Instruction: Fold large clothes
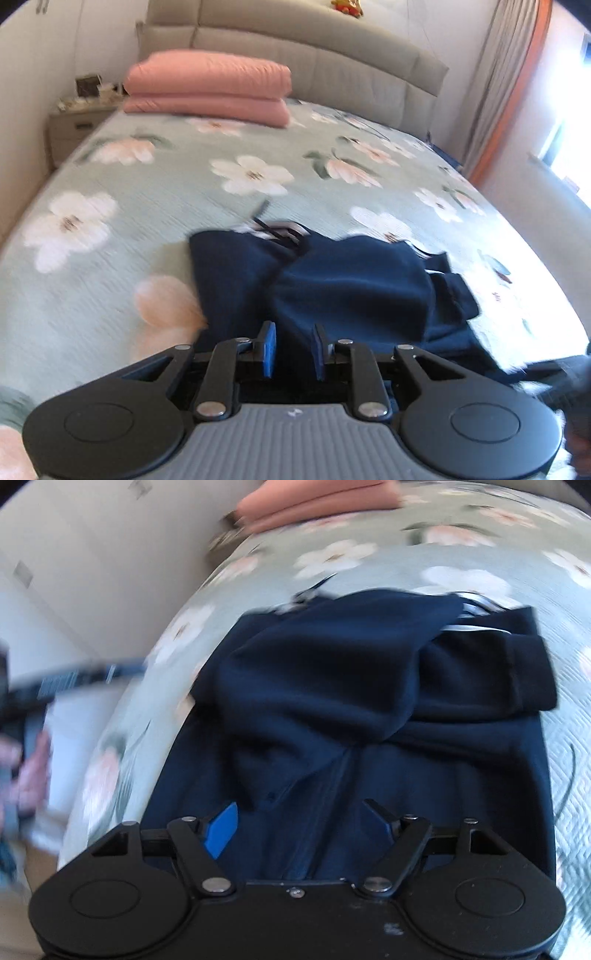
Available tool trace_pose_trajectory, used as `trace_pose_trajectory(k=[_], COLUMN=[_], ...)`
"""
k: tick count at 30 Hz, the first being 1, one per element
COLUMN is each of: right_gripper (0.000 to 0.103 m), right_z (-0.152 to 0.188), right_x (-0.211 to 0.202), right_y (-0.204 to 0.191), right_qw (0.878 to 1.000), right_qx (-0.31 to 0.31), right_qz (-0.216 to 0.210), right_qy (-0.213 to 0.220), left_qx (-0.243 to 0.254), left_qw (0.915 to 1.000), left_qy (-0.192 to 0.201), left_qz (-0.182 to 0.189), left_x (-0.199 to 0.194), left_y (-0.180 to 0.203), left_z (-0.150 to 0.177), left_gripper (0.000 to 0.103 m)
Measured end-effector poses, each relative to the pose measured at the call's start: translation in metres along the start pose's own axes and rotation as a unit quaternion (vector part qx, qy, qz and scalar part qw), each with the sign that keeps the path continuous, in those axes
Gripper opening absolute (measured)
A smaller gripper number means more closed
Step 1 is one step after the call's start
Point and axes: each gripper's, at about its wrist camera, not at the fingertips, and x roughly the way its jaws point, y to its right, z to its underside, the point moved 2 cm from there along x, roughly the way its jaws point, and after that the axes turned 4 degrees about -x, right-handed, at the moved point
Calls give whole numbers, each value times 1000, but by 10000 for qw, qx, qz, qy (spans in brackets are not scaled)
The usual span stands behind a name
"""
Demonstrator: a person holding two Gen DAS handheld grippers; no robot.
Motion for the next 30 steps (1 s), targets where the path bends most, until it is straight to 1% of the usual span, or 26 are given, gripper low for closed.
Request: trace_pose_trajectory(k=[2,3,4,6,7,8,9,10,11,12,13,14,15,16,17,18,19,20,21,22,24,26,27,28,29,30], right_gripper=[90,90,90,90,90,89,79,38,15,11,11,11,11,11,12,15,15,17,17,17,18,23,29,32,32,32], right_z=[-11,-17,-24,-39,-46,-53,-58,-61,-62,-63,-63,-61,-57,-53,-46,-37,-28,-17,-7,-1,11,15,15,14,13,11], right_x=[6,9,14,31,40,57,73,88,96,95,81,61,41,28,23,25,29,35,40,42,35,28,26,27,27,27], right_y=[18,28,36,46,51,53,55,55,54,52,48,44,42,44,49,56,64,71,79,83,90,90,89,87,85,81], right_qw=[9976,9944,9906,9861,9865,9878,9895,9907,9917,9919,9912,9881,9842,9826,9830,9844,9862,9877,9874,9857,9811,9781,9781,9784,9790,9796], right_qx=[622,958,1208,1423,1369,1311,1281,1265,1260,1266,1209,1110,1054,1081,1166,1273,1361,1449,1541,1639,1890,2034,2035,2016,1976,1931], right_qz=[-46,-39,-38,142,308,417,443,424,262,-68,-463,-882,-1140,-1210,-1174,-1066,-873,-588,-318,-201,-311,-414,-416,-428,-486,-536], right_qy=[291,455,640,850,844,735,505,265,45,23,257,595,847,903,797,581,349,71,-193,-340,-287,-165,-138,-124,-120,-119], left_qx=[-142,-169,-137,-30,7,4,-46,-131,-213,-267,-276,-255,-237,-261,-334,-463,-595,-764,-911,-1030,-1211,-1373,-1378,-1403,-1463,-1524], left_qw=[9995,9990,9989,9989,9989,9989,9986,9983,9980,9980,9982,9986,9990,9991,9990,9985,9979,9968,9956,9946,9924,9896,9892,9885,9875,9867], left_qy=[-132,-203,-257,-313,-381,-441,-508,-566,-590,-576,-518,-455,-386,-327,-294,-276,-253,-221,-187,-159,-208,-337,-412,-511,-560,-546], left_qz=[269,355,364,351,285,185,132,104,81,75,88,84,43,-18,-56,-75,-93,-93,-66,-23,119,254,272,239,187,170], left_x=[13,20,27,36,42,48,53,57,58,58,55,53,51,51,53,56,59,62,66,71,84,102,112,122,128,131], left_y=[8,12,17,24,26,27,26,24,22,21,19,19,17,14,10,5,0,-5,-10,-15,-21,-25,-26,-26,-27,-28], left_z=[4,4,5,8,10,13,16,18,19,19,19,18,16,14,12,10,7,3,1,0,-2,-3,-3,-3,-4,-3], left_gripper=[25,25,25,27,27,27,27,27,27,27,28,28,30,36,41,50,59,65,75,77,77,75,69,55,46,25])
